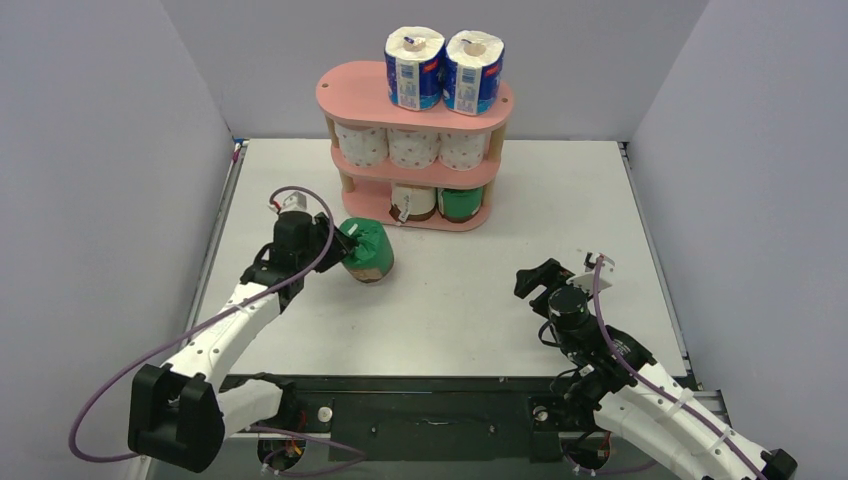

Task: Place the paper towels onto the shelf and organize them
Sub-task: Pick up the paper towel from the center of the board, then place the paper towel on the shelf.

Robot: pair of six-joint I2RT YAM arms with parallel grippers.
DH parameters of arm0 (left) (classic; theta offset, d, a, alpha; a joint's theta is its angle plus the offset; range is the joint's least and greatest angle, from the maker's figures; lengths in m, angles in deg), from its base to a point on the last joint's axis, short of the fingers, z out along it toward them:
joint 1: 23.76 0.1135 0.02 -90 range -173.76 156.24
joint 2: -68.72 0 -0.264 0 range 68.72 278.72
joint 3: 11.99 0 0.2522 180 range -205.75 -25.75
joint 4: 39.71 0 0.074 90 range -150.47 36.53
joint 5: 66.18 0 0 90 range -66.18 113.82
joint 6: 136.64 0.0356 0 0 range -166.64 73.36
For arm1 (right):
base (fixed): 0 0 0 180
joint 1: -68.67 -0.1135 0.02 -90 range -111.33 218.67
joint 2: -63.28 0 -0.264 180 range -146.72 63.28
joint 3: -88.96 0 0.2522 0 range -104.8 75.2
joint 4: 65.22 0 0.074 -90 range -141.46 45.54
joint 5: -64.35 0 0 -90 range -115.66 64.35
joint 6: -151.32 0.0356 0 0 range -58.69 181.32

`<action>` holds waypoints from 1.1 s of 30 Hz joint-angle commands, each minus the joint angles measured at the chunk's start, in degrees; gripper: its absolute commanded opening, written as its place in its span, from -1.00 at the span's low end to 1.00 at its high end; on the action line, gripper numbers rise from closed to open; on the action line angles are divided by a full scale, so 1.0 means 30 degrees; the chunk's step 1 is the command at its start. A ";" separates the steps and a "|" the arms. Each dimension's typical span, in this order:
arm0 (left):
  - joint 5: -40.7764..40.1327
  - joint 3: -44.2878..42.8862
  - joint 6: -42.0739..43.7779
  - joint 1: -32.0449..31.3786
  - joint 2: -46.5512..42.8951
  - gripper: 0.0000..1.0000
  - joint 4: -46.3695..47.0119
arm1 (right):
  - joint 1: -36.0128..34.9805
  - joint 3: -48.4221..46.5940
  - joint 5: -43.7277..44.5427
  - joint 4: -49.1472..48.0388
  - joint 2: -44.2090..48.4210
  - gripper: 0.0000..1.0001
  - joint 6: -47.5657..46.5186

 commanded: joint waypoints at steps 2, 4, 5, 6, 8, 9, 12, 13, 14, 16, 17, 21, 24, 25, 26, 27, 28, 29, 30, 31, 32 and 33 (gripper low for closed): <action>-0.0092 -0.0326 -0.1500 0.1883 -0.0670 -0.16 0.0701 | 0.0124 -0.0101 0.0347 -0.0442 -0.0193 0.49 -0.0395; -0.0381 -0.0464 -0.1767 0.2465 -0.0541 -0.16 0.0788 | 0.0120 -0.0052 0.0215 -0.0582 -0.0271 0.49 -0.0396; -0.0504 -0.0541 -0.1824 0.2784 -0.0508 -0.16 0.0862 | 0.0132 -0.0025 0.0127 -0.0600 -0.0320 0.49 -0.0396; -0.0662 -0.0588 -0.1903 0.2945 -0.0389 -0.16 0.0928 | 0.0120 0.0016 0.0074 -0.0672 -0.0343 0.49 -0.0389; -0.0789 -0.0746 -0.2081 0.3411 -0.0186 -0.16 0.1083 | 0.0138 0.0091 -0.0039 -0.0713 -0.0366 0.49 -0.0355; -0.0810 -0.0802 -0.2171 0.3672 -0.0097 -0.16 0.1155 | 0.0127 0.0134 -0.0083 -0.0739 -0.0388 0.49 -0.0317; -0.0826 -0.0926 -0.2588 0.4049 0.0476 -0.16 0.1601 | 0.0127 0.0562 -0.0223 -0.0932 -0.0431 0.49 0.0006; -0.0829 -0.1000 -0.2630 0.4154 0.0630 -0.16 0.1693 | 0.0126 0.0677 -0.0248 -0.0980 -0.0442 0.48 0.0217; -0.0809 -0.1144 -0.2734 0.4186 0.0951 -0.16 0.1893 | 0.0121 0.0866 -0.0333 -0.1090 -0.0487 0.48 0.0306; -0.0792 -0.1446 -0.2859 0.4222 0.1497 -0.16 0.2164 | 0.0127 0.1124 -0.0471 -0.1190 -0.0575 0.47 0.0620; -0.0778 -0.1553 -0.2916 0.4241 0.1697 -0.16 0.2282 | 0.0140 0.1248 -0.0518 -0.1241 -0.0587 0.46 0.0729; -0.0890 -0.2393 -0.2989 0.4223 0.2847 -0.16 0.2836 | 0.0123 0.1608 -0.0656 -0.1459 -0.0720 0.44 0.0952; -0.0912 -0.3323 -0.3016 0.4220 0.3952 -0.16 0.3219 | 0.0140 0.1812 -0.0599 -0.1589 -0.0911 0.44 0.1043; -0.0896 -0.3488 -0.3036 0.4219 0.4418 -0.16 0.3425 | 0.0128 0.1838 -0.0574 -0.1615 -0.0960 0.45 0.1077; -0.0879 -0.3860 -0.3044 0.4219 0.4652 -0.16 0.3513 | 0.0126 0.1828 -0.0570 -0.1615 -0.1056 0.46 0.1102; -0.0792 -0.4254 -0.3050 0.4233 0.5208 -0.17 0.3579 | 0.0121 0.1842 -0.0574 -0.1622 -0.1136 0.46 0.1128; -0.0739 -0.4481 -0.3051 0.4222 0.5472 -0.16 0.3590 | 0.0139 0.1844 -0.0585 -0.1618 -0.1232 0.46 0.1128; -0.0669 -0.4848 -0.3038 0.4220 0.5940 -0.16 0.3620 | 0.0142 0.1832 -0.0615 -0.1594 -0.1267 0.46 0.1149; -0.0648 -0.5012 -0.3045 0.4219 0.6131 -0.17 0.3640 | 0.0129 0.1825 -0.0649 -0.1589 -0.1323 0.46 0.1168; -0.0625 -0.5267 -0.3036 0.4233 0.6486 -0.17 0.3655 | 0.0122 0.1841 -0.0653 -0.1564 -0.1337 0.46 0.1203; -0.0641 -0.5368 -0.3030 0.4222 0.6638 -0.17 0.3657 | 0.0124 0.1867 -0.0639 -0.1560 -0.1335 0.46 0.1219; -0.0649 -0.5619 -0.3025 0.4235 0.6899 -0.17 0.3659 | 0.0120 0.1886 -0.0606 -0.1557 -0.1311 0.46 0.1232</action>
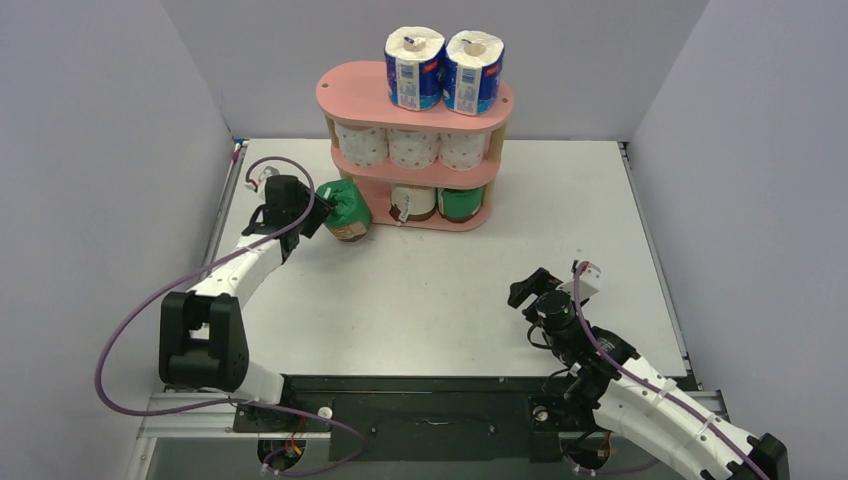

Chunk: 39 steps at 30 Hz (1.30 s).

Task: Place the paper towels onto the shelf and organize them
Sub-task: Place the paper towel on the shelf.

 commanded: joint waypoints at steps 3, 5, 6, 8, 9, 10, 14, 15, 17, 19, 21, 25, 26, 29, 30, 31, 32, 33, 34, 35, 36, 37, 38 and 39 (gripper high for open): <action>0.0078 -0.2065 -0.0201 0.0082 0.1011 -0.17 0.1809 | 0.0122 0.0085 0.0210 -0.0745 -0.0023 0.46 0.0320; 0.0065 -0.2314 -0.0205 0.0074 0.1294 -0.17 0.2435 | 0.0135 0.0065 0.0255 -0.0798 -0.0032 0.46 0.0291; 0.0069 -0.2480 -0.0226 0.0073 0.1490 -0.17 0.2573 | 0.0125 0.0064 0.0257 -0.0819 -0.0082 0.46 0.0287; 0.0068 -0.2739 -0.0277 0.0088 0.1816 -0.18 0.2688 | 0.0138 0.0040 0.0239 -0.0859 -0.0171 0.45 0.0283; 0.0027 -0.2848 -0.0277 0.0080 0.2067 -0.18 0.2717 | 0.0127 0.0020 0.0261 -0.0863 -0.0198 0.45 0.0305; 0.0006 -0.3075 -0.0277 0.0075 0.2197 -0.18 0.2725 | 0.0126 -0.0003 0.0288 -0.0864 -0.0270 0.45 0.0294; -0.0052 -0.3615 -0.0277 -0.0008 0.2923 -0.18 0.2781 | 0.0153 0.0022 0.0338 -0.0865 -0.0294 0.45 0.0268; -0.0084 -0.3816 -0.0277 -0.0026 0.3194 -0.18 0.2814 | 0.0149 0.0030 0.0366 -0.0865 -0.0289 0.45 0.0279; -0.0131 -0.4148 -0.0291 -0.0027 0.3578 -0.19 0.2810 | 0.0120 0.0032 0.0414 -0.0850 -0.0248 0.45 0.0209; -0.0122 -0.4486 -0.0341 -0.0082 0.3941 -0.19 0.2868 | 0.0138 -0.0011 0.0468 -0.0811 -0.0246 0.45 0.0149; -0.0121 -0.4773 -0.0387 -0.0203 0.4206 -0.19 0.2904 | 0.0133 -0.0028 0.0551 -0.0748 -0.0202 0.45 0.0116; -0.0188 -0.5128 -0.0448 -0.0555 0.4609 -0.19 0.2976 | 0.0138 -0.0012 0.0686 -0.0669 -0.0197 0.45 0.0108; -0.0191 -0.5170 -0.0451 -0.0607 0.4669 -0.18 0.2978 | 0.0121 0.0000 0.0692 -0.0664 -0.0196 0.45 0.0085; -0.0241 -0.5314 -0.0474 -0.0705 0.4845 -0.19 0.2981 | 0.0130 0.0022 0.0794 -0.0625 -0.0217 0.45 0.0074; -0.0263 -0.5336 -0.0480 -0.0712 0.4875 -0.19 0.2981 | 0.0123 0.0030 0.0804 -0.0613 -0.0207 0.45 0.0055; -0.0286 -0.5367 -0.0466 -0.0716 0.4897 -0.19 0.2981 | 0.0132 0.0031 0.0797 -0.0604 -0.0199 0.45 0.0051; -0.0303 -0.5392 -0.0456 -0.0717 0.4916 -0.19 0.2981 | 0.0124 0.0054 0.0810 -0.0617 -0.0183 0.45 0.0056; -0.0306 -0.5425 -0.0454 -0.0740 0.4944 -0.19 0.2981 | 0.0132 0.0058 0.0827 -0.0619 -0.0215 0.45 0.0052; -0.0374 -0.5492 -0.0409 -0.0744 0.4973 -0.19 0.2944 | 0.0138 0.0054 0.0832 -0.0613 -0.0205 0.45 0.0064; -0.0415 -0.5528 -0.0401 -0.0798 0.4998 -0.18 0.2933 | 0.0136 0.0045 0.0838 -0.0607 -0.0198 0.45 0.0056; -0.0482 -0.5591 -0.0374 -0.0816 0.5045 -0.19 0.2925 | 0.0140 0.0054 0.0842 -0.0617 -0.0197 0.45 0.0065; -0.0528 -0.5636 -0.0354 -0.0860 0.5078 -0.19 0.2924 | 0.0136 0.0045 0.0843 -0.0609 -0.0196 0.45 0.0060; -0.0550 -0.5691 -0.0340 -0.0900 0.5160 -0.19 0.2937 | 0.0141 0.0054 0.0836 -0.0610 -0.0196 0.45 0.0054; -0.0582 -0.5715 -0.0352 -0.0926 0.5208 -0.19 0.2988 | 0.0122 0.0060 0.0840 -0.0605 -0.0181 0.45 0.0028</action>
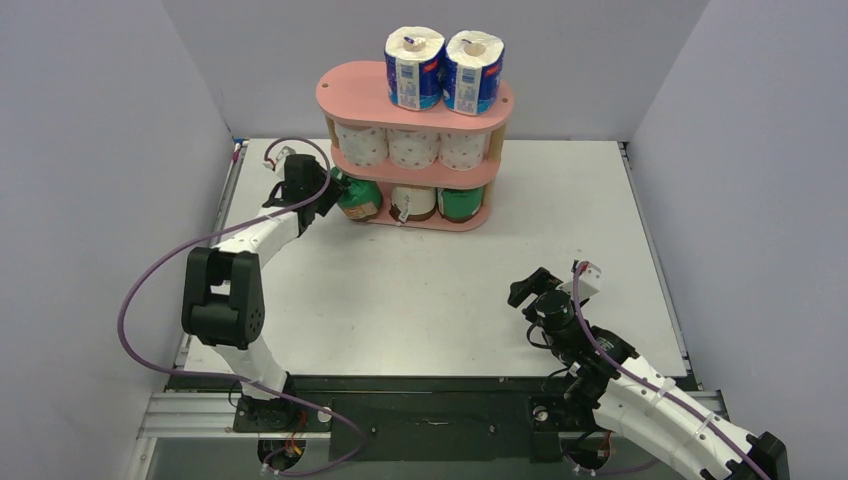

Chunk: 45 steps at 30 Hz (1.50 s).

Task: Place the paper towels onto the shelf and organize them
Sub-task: Place the paper towel on the shelf.

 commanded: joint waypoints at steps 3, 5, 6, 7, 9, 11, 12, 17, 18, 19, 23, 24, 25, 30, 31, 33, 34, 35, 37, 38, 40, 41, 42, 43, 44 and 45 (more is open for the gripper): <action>-0.0302 -0.1256 -0.0265 -0.0342 0.0195 -0.19 0.2147 | 0.0123 0.0016 0.0737 -0.0346 0.0123 0.45 -0.0177; -0.0341 -0.1314 -0.0269 -0.0473 0.0338 -0.19 0.2256 | 0.0131 0.0013 0.0783 -0.0252 0.0203 0.45 -0.0185; -0.0368 -0.1326 -0.0284 -0.0495 0.0387 -0.19 0.2270 | 0.0123 0.0028 0.0803 -0.0247 0.0234 0.45 -0.0202; -0.0372 -0.1358 -0.0292 -0.0585 0.0436 -0.18 0.2281 | 0.0117 0.0030 0.0854 -0.0163 0.0330 0.45 -0.0204; -0.0475 -0.1407 -0.0284 -0.0676 0.0500 -0.18 0.2320 | 0.0119 -0.0004 0.0878 -0.0082 0.0408 0.45 -0.0207; -0.0539 -0.1497 -0.0272 -0.0724 0.0589 -0.18 0.2318 | 0.0123 -0.0049 0.0921 -0.0069 0.0425 0.45 -0.0218; -0.0549 -0.1547 -0.0270 -0.0737 0.0618 -0.18 0.2316 | 0.0134 -0.0053 0.0957 -0.0031 0.0400 0.45 -0.0239; -0.0640 -0.1846 -0.0227 -0.0837 0.0895 -0.17 0.2205 | 0.0134 -0.0206 0.1036 -0.0006 0.0292 0.45 -0.0295; -0.0713 -0.1956 -0.0157 -0.0838 0.0981 -0.17 0.2140 | 0.0139 -0.0218 0.1045 0.0014 0.0293 0.45 -0.0324; -0.0735 -0.2028 -0.0140 -0.0861 0.1034 -0.17 0.2080 | 0.0121 -0.0264 0.1051 0.0003 0.0257 0.45 -0.0361; -0.0785 -0.2155 -0.0095 -0.0905 0.1269 -0.11 0.1964 | 0.0120 -0.0321 0.1099 0.0089 0.0209 0.45 -0.0411; -0.0786 -0.2195 -0.0116 -0.0914 0.1301 -0.10 0.1977 | 0.0131 -0.0320 0.1126 0.0104 0.0207 0.45 -0.0412; -0.0794 -0.2191 -0.0120 -0.0921 0.1326 -0.08 0.1999 | 0.0123 -0.0333 0.1136 0.0121 0.0206 0.45 -0.0412; -0.0739 -0.2272 -0.0101 -0.0992 0.1442 -0.02 0.1953 | 0.0138 -0.0325 0.1174 0.0167 0.0229 0.45 -0.0385; -0.0716 -0.2348 -0.0096 -0.1003 0.1455 -0.01 0.1914 | 0.0127 -0.0342 0.1167 0.0167 0.0232 0.45 -0.0383; -0.0650 -0.2399 -0.0080 -0.0999 0.1452 0.02 0.1839 | 0.0131 -0.0347 0.1140 0.0171 0.0235 0.45 -0.0343; -0.0616 -0.2425 -0.0072 -0.0989 0.1464 0.05 0.1784 | 0.0119 -0.0348 0.1157 0.0184 0.0250 0.45 -0.0334; -0.0531 -0.2482 -0.0067 -0.1002 0.1451 0.07 0.1756 | 0.0132 -0.0333 0.1163 0.0216 0.0257 0.45 -0.0327; -0.0414 -0.2509 -0.0065 -0.1005 0.1385 0.12 0.1676 | 0.0136 -0.0361 0.1173 0.0251 0.0282 0.45 -0.0350; -0.0381 -0.2510 -0.0065 -0.0995 0.1368 0.14 0.1658 | 0.0135 -0.0373 0.1173 0.0253 0.0327 0.45 -0.0353; -0.0298 -0.2510 -0.0024 -0.0991 0.1276 0.18 0.1605 | 0.0118 -0.0417 0.1174 0.0266 0.0349 0.45 -0.0346; -0.0279 -0.2496 -0.0011 -0.0987 0.1186 0.21 0.1565 | 0.0131 -0.0426 0.1152 0.0273 0.0351 0.45 -0.0350; -0.0227 -0.2470 -0.0015 -0.1001 0.1151 0.23 0.1558 | 0.0123 -0.0463 0.1132 0.0293 0.0352 0.46 -0.0367; -0.0199 -0.2461 -0.0025 -0.1012 0.1044 0.26 0.1524 | 0.0117 -0.0505 0.1109 0.0302 0.0330 0.46 -0.0375; -0.0156 -0.2418 -0.0026 -0.0999 0.0993 0.28 0.1523 | 0.0116 -0.0529 0.1092 0.0323 0.0327 0.45 -0.0388; -0.0120 -0.2405 -0.0030 -0.0989 0.0880 0.32 0.1479 | 0.0130 -0.0598 0.1089 0.0324 0.0353 0.45 -0.0400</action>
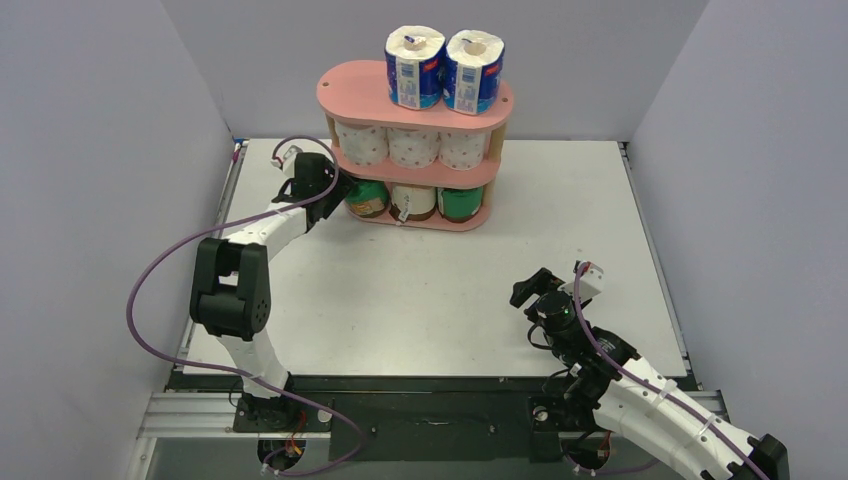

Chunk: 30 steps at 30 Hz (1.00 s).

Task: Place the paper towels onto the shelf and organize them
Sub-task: Place the paper towel on the shelf.

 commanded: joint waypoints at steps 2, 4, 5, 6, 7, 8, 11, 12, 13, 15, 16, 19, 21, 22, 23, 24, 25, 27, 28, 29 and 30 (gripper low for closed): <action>0.1038 -0.1360 0.0002 -0.0294 -0.0689 0.37 0.1458 | 0.0125 -0.0647 0.0577 0.0061 0.0116 0.45 -0.0170; 0.1107 -0.1268 -0.0026 -0.0295 -0.0943 0.42 0.1474 | 0.0142 -0.0693 0.0541 0.0093 0.0173 0.45 -0.0172; 0.1164 -0.1213 -0.0061 -0.0303 -0.1030 0.44 0.1481 | 0.0129 -0.0682 0.0520 0.0150 0.0194 0.45 -0.0172; 0.1185 -0.1165 -0.0081 -0.0295 -0.1184 0.46 0.1501 | 0.0122 -0.0695 0.0511 0.0189 0.0260 0.45 -0.0172; 0.1204 -0.1114 -0.0118 -0.0296 -0.1325 0.47 0.1539 | 0.0117 -0.0697 0.0505 0.0255 0.0296 0.45 -0.0172; 0.1239 -0.1086 -0.0125 -0.0291 -0.1382 0.48 0.1545 | 0.0116 -0.0699 0.0504 0.0285 0.0359 0.45 -0.0172; 0.1278 -0.0953 -0.0159 -0.0286 -0.1627 0.51 0.1563 | 0.0121 -0.0699 0.0528 0.0440 0.0526 0.45 -0.0165; 0.1316 -0.0908 -0.0160 -0.0286 -0.1636 0.51 0.1543 | 0.0118 -0.0699 0.0531 0.0466 0.0614 0.45 -0.0170; 0.1328 -0.0895 -0.0182 -0.0301 -0.1701 0.52 0.1549 | 0.0123 -0.0714 0.0532 0.0536 0.0695 0.45 -0.0171; 0.1363 -0.0822 -0.0189 -0.0288 -0.1842 0.54 0.1533 | 0.0124 -0.0723 0.0543 0.0622 0.0828 0.45 -0.0146; 0.1382 -0.0787 -0.0189 -0.0287 -0.1905 0.55 0.1527 | 0.0134 -0.0711 0.0557 0.0685 0.0843 0.45 -0.0143; 0.1393 -0.0767 -0.0144 -0.0246 -0.2278 0.68 0.1450 | 0.0123 -0.0754 0.0559 0.0798 0.0941 0.45 -0.0156; 0.1320 -0.0740 -0.0070 -0.0215 -0.2559 0.77 0.1411 | 0.0120 -0.0736 0.0554 0.0808 0.0946 0.45 -0.0170; 0.1283 -0.0715 -0.0035 -0.0203 -0.2659 0.85 0.1384 | 0.0124 -0.0732 0.0560 0.0812 0.0946 0.45 -0.0171; 0.1281 -0.0711 -0.0024 -0.0215 -0.2851 0.88 0.1400 | 0.0120 -0.0766 0.0546 0.0813 0.0947 0.45 -0.0172; 0.1266 -0.0708 -0.0002 -0.0210 -0.2936 0.91 0.1389 | 0.0138 -0.0762 0.0558 0.0814 0.0932 0.45 -0.0157; 0.1277 -0.0707 0.0007 -0.0219 -0.3081 0.93 0.1368 | 0.0142 -0.0803 0.0560 0.0814 0.0936 0.45 -0.0168; 0.1273 -0.0733 0.0029 -0.0201 -0.3256 0.95 0.1312 | 0.0126 -0.0822 0.0539 0.0814 0.0934 0.45 -0.0171; 0.1291 -0.0735 0.0041 -0.0192 -0.3373 0.93 0.1272 | 0.0133 -0.0834 0.0527 0.0807 0.0941 0.45 -0.0172; 0.1305 -0.0721 0.0058 -0.0195 -0.3432 0.93 0.1236 | 0.0124 -0.0828 0.0500 0.0812 0.0945 0.45 -0.0172; 0.1307 -0.0710 0.0070 -0.0198 -0.3564 0.93 0.1172 | 0.0140 -0.0837 0.0473 0.0813 0.0946 0.45 -0.0172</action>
